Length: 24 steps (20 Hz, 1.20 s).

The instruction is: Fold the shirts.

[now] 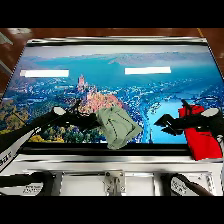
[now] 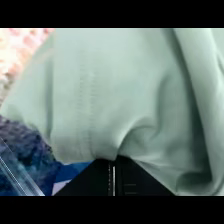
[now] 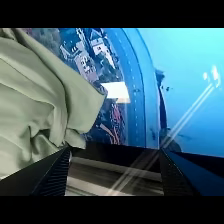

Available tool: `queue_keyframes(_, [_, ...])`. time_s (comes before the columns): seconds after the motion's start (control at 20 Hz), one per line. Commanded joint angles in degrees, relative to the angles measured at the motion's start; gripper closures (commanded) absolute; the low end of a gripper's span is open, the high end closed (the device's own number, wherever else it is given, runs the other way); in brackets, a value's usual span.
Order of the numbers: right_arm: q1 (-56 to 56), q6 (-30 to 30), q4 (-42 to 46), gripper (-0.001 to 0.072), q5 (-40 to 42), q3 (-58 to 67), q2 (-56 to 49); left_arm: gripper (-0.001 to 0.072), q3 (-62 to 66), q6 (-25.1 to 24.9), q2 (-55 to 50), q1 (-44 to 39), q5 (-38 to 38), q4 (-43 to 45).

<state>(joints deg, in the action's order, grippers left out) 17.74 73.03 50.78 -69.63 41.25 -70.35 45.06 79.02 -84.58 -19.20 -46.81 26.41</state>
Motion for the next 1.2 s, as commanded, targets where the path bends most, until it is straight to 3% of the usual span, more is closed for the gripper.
queue_keyframes(0.0, [-7.3, 1.53, -1.42, 0.0036, 8.09, -1.03, -2.91, 0.0673, 0.0, -2.21, 1.62, 0.02, -2.71, -0.31])
queue_keyframes(0.1, [-10.25, 4.09, -2.29, 0.0036, 11.74, -1.03, -4.9, 0.0673, 0.0, -2.4, 3.69, 0.02, -2.73, -0.33])
queue_keyframes(0.3, [-14.88, 2.71, -8.28, 0.0036, 14.27, -1.03, -9.44, 0.0673, 0.0, -2.54, 7.43, 0.02, -2.75, -0.33])
queue_keyframes(0.55, [-19.19, 6.27, -8.7, 0.0037, 17.46, -1.03, -11.52, 0.0673, 0.02, -2.95, 9.01, 0.02, -2.73, -0.35])
queue_keyframes(0.6, [-19.8, 6.64, -8.94, 0.0071, 18.16, -1.03, -11.52, 0.0673, 0.02, -2.95, 9.03, 0.02, -2.75, -0.35])
queue_keyframes(0.75, [-20.15, 8.31, -9.16, 0.0502, 19.23, -1.03, -11.52, 0.0672, 0.02, -2.97, 9.14, 0.42, -2.75, -0.35])
queue_keyframes(0.8, [-20.15, 8.39, -9.18, 0.0614, 19.21, -0.96, -11.5, 0.0672, 0.02, -2.95, 9.18, 0.79, -2.78, -0.37])
queue_keyframes(0.85, [-20.15, 8.33, -9.18, 0.0657, 19.02, -0.81, -11.5, 0.0673, 0.02, -2.97, 9.33, 1.46, -2.78, -0.35])
queue_keyframes(1.05, [-20.13, 7.04, -7.69, 0.0657, 18.36, 2.67, -7.8, 0.0673, 0.5, -4.11, 12.04, 5.51, -4.02, -0.35])
queue_keyframes(1.15, [-19.65, 2.67, -7.23, 0.0658, 18.4, 6.73, -3.34, 0.0673, 2.86, -5.99, 14.78, 7.8, -5.81, -0.33])
